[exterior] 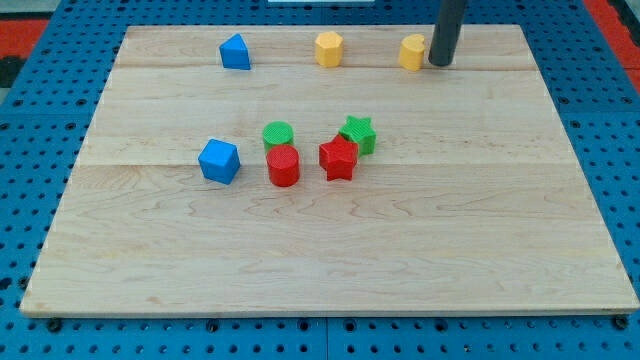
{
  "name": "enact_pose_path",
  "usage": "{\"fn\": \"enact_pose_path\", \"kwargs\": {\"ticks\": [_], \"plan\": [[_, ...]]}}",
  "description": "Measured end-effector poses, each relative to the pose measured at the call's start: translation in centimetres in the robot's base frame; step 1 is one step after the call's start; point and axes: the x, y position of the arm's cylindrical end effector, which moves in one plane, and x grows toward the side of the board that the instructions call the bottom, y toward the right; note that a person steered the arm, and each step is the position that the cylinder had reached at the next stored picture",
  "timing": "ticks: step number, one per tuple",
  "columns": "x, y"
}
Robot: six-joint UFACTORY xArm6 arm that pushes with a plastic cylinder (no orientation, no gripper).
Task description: Push the green star slightly up
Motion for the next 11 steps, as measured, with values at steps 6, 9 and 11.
{"fn": "enact_pose_path", "kwargs": {"ticks": [6,9,11], "plan": [[10.8,-3.8],[12.3,-8.8],[11.8,-12.4]]}}
